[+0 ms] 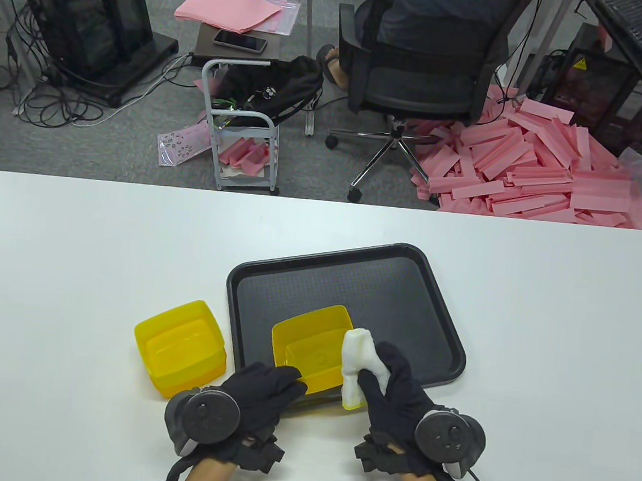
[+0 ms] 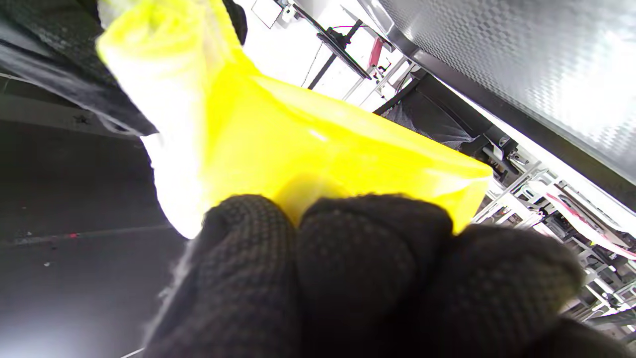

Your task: Wipe plastic food containers with dish cloth

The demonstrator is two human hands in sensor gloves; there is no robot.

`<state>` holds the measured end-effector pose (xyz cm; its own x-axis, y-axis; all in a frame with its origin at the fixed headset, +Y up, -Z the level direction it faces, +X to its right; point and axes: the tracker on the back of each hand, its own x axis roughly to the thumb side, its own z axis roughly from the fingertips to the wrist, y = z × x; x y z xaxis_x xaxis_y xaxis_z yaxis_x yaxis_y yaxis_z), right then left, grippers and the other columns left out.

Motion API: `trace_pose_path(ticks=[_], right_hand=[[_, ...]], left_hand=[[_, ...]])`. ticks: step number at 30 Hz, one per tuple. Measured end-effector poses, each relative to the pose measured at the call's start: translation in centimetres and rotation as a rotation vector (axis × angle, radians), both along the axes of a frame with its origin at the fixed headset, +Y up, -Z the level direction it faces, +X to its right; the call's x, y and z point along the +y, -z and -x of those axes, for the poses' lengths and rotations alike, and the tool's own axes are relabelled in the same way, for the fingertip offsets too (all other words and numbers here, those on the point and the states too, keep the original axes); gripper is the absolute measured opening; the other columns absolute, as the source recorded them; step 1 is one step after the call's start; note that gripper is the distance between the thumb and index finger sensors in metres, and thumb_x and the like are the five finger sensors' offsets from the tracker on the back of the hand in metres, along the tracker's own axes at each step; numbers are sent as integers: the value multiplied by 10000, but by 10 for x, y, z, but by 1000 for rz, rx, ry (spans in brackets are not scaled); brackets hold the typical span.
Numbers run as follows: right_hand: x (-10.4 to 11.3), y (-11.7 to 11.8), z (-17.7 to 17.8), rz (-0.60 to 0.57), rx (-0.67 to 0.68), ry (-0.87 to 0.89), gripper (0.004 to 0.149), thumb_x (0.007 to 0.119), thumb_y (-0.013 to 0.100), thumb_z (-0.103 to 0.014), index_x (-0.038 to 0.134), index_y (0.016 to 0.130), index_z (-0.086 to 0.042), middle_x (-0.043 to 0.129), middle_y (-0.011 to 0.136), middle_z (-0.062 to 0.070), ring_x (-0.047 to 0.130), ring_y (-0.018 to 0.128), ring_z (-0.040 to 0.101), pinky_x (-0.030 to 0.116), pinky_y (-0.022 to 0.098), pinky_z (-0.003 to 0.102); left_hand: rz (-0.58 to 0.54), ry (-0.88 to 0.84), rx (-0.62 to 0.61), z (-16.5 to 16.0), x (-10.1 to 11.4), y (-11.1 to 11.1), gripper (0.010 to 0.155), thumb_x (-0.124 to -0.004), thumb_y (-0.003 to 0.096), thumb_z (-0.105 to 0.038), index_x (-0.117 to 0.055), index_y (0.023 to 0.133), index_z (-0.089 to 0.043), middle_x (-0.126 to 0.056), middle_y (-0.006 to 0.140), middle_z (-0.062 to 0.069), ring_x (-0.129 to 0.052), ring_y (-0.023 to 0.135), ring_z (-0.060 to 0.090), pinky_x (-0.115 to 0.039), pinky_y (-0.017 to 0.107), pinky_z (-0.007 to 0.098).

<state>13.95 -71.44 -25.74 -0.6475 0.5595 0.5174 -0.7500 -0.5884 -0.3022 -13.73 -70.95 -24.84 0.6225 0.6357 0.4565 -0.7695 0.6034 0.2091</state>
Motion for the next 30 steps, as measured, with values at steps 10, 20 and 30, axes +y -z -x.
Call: trace_pose_path(ticks=[10, 20, 30], right_hand=[[6, -15, 29, -160, -19, -269, 640, 802, 537, -474, 485, 1013, -188, 769, 854, 44, 926, 596, 305, 884, 357, 366], [5, -12, 32, -155, -41, -284, 629, 796, 539, -490, 500, 1006, -190, 787, 827, 36, 934, 570, 304, 887, 334, 364], [2, -18, 39, -163, -10, -355, 622, 773, 550, -500, 502, 1010, -181, 799, 813, 31, 941, 529, 292, 882, 296, 343]], left_hand=[[54, -77, -17, 3, -2, 2, 421, -830, 450, -432, -998, 731, -167, -1056, 374, 10, -1029, 324, 263, -871, 221, 409], [93, -87, -41, 2, -4, 2, 438, -796, 465, -407, -974, 772, -150, -1054, 405, 18, -1023, 347, 274, -866, 234, 413], [115, -121, -38, 4, -6, 5, 446, -778, 473, -389, -955, 804, -148, -1053, 438, 33, -1022, 372, 283, -865, 243, 416]])
